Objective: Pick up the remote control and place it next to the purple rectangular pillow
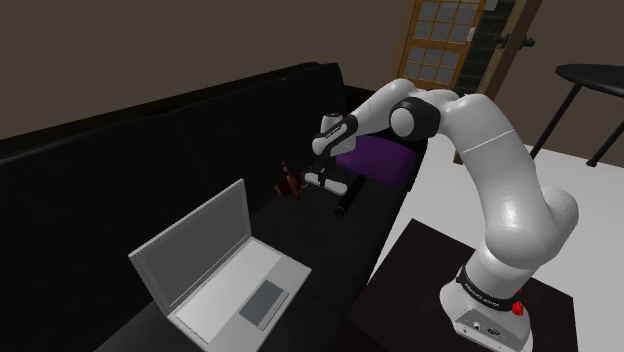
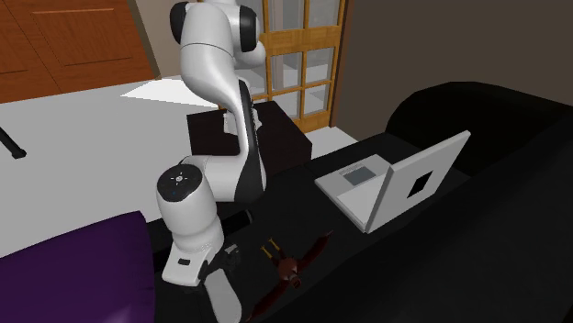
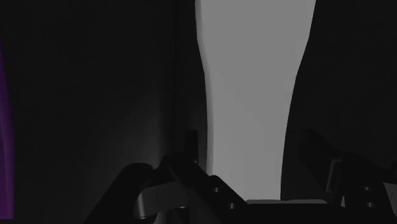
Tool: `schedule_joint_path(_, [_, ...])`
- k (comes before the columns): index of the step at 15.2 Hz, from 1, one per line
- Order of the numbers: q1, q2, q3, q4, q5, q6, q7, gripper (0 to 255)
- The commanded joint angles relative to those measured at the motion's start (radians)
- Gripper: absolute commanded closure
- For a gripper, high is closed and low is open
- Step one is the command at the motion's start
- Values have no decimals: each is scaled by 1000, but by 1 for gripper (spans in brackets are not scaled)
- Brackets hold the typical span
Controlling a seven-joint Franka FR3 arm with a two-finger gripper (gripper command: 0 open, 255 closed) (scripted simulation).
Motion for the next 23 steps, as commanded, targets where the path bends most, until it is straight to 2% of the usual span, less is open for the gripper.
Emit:
schedule_joint_path(1, [0, 6, 0, 2, 0, 5, 1, 255])
schedule_joint_path(7, [0, 6, 0, 2, 0, 5, 0, 255])
schedule_joint_path(8, [2, 6, 0, 2, 0, 4, 2, 0])
schedule_joint_path(13, [0, 6, 0, 2, 0, 5, 0, 0])
schedule_joint_path(17, [8, -95, -7, -36, -6, -58, 4, 0])
schedule_joint_path(23, [8, -95, -7, -36, -6, -58, 4, 0])
